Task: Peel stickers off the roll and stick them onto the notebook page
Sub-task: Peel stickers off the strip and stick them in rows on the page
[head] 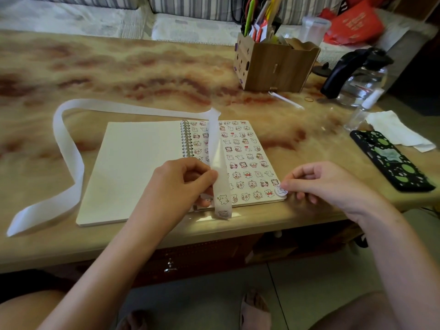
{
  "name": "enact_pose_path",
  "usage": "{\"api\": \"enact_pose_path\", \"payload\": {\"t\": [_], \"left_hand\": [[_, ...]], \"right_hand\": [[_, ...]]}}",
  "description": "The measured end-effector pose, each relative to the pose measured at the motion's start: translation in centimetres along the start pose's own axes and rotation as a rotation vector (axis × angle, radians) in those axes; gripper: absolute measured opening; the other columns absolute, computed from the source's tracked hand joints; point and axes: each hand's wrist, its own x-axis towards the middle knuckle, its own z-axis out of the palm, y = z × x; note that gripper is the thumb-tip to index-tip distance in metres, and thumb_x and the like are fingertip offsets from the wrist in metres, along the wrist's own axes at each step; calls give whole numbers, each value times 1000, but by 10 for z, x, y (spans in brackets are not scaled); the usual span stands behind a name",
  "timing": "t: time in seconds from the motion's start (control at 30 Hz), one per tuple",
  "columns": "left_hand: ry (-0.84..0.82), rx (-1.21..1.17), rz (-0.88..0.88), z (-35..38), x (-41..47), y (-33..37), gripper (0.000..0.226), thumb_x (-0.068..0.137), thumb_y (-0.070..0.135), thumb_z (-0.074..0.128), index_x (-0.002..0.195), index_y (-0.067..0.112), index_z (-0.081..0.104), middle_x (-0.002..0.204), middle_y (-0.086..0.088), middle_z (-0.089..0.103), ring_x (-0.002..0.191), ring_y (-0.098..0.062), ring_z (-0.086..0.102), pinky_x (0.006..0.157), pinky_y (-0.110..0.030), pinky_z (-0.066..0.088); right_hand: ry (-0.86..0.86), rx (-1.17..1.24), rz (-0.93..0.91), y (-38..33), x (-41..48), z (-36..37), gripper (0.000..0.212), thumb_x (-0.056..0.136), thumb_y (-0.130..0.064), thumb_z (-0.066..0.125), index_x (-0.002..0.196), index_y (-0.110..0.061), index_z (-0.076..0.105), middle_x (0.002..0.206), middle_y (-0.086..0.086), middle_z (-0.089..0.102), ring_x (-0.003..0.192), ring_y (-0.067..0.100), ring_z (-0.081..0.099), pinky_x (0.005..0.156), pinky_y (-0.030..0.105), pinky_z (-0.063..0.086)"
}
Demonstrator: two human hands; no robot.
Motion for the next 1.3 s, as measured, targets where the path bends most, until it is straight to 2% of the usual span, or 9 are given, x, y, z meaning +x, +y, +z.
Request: {"api": "enact_pose_path", "payload": {"t": [0.23,0.87,1.03,1.2,1.3], "left_hand": [[-1,16,10,0,0,-1,10,88,17,63,84,10,68,75,2,75,67,-7,71,52,-16,52],[5,26,27,0,2,-3,9,87,17,64,83,10,69,73,3,74,67,-6,70,51,-15,50],[9,37,34,1,2,-3,9,87,17,64,83,10,69,72,2,74,66,-4,69,51,-13,49],[15,36,28,2,2,-3,10,87,16,64,83,9,69,73,-1,74,62,-5,68,49,-14,49],[13,38,20,2,2,-4,10,87,17,64,82,10,69,73,0,74,64,-6,69,51,-15,50]], "right_hand": [[12,-10,-7,1,0,2,7,79,-13,73,83,-7,72,55,-6,66,45,-1,49,48,18,36],[31,-33,-24,2,2,5,10,76,-12,76,84,-6,71,71,4,69,53,7,52,49,21,37],[39,-37,-36,3,4,7,11,75,-12,77,82,-7,71,66,1,68,52,7,52,46,19,38],[40,-35,-63,6,5,7,11,72,-12,79,78,-8,71,61,-2,67,59,18,49,48,24,35],[39,-51,-73,7,5,5,15,71,-16,81,80,-12,70,60,-3,66,55,14,50,45,20,34]]}}
